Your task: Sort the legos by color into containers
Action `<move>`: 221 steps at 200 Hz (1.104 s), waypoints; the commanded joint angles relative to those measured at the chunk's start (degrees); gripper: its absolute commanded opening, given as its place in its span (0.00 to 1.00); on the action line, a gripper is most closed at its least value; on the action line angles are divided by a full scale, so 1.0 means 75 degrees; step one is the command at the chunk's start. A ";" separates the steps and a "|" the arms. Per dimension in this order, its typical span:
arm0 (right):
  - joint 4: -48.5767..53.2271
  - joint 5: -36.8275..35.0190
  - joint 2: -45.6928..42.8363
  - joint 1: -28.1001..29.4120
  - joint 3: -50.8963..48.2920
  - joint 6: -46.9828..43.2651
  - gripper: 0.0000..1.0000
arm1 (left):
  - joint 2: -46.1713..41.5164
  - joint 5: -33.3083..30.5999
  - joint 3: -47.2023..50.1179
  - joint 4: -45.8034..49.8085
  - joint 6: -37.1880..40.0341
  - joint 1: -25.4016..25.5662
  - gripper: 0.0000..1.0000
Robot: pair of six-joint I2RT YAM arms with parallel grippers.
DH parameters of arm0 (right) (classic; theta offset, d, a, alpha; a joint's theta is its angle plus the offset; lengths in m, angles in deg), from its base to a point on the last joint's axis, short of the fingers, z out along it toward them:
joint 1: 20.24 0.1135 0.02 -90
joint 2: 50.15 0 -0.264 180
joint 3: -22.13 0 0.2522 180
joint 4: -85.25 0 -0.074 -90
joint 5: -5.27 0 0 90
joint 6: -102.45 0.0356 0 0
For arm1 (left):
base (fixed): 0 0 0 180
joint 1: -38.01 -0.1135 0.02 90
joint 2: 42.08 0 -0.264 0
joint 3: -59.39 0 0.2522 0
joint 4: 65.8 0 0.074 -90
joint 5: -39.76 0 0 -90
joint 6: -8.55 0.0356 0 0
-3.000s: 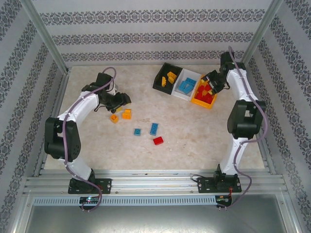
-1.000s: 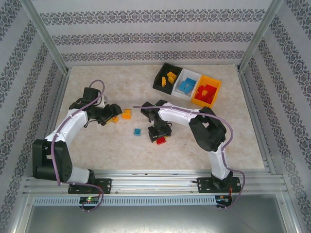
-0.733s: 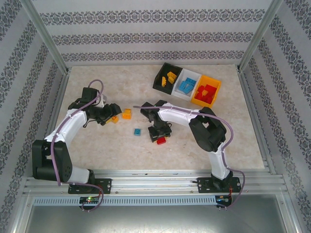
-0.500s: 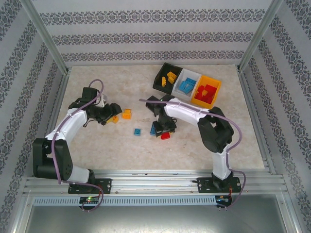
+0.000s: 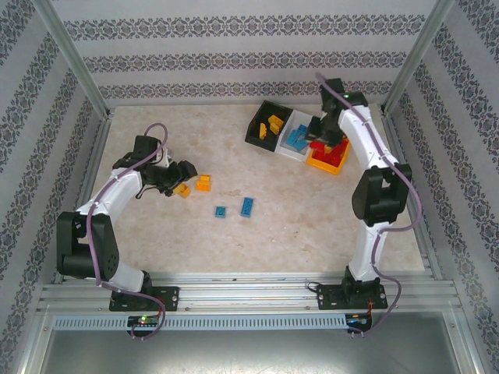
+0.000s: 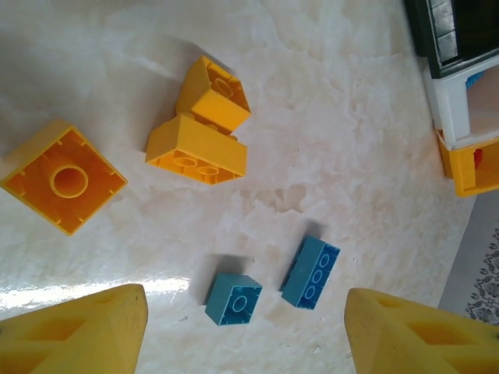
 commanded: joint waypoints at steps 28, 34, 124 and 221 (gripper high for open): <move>0.0672 0.0114 0.2095 -0.0796 0.2212 0.0455 0.47 | 0.0077 -0.0301 -0.0236 -0.0002 -0.0331 -0.0081 0.68; 0.0757 0.0139 0.2330 -0.0851 0.2540 0.0474 0.47 | 0.0078 -0.0332 -0.0246 0.0023 -0.0355 -0.0080 0.68; 0.1134 0.0118 0.3628 -0.1261 0.4438 0.0523 0.68 | -0.0022 -0.0671 -0.0401 0.0495 -0.0430 -0.0080 0.69; 0.0873 0.0979 0.1316 -0.0731 0.2317 0.0270 0.74 | -0.0667 -0.0421 0.0177 0.0105 -0.0309 -0.0080 0.74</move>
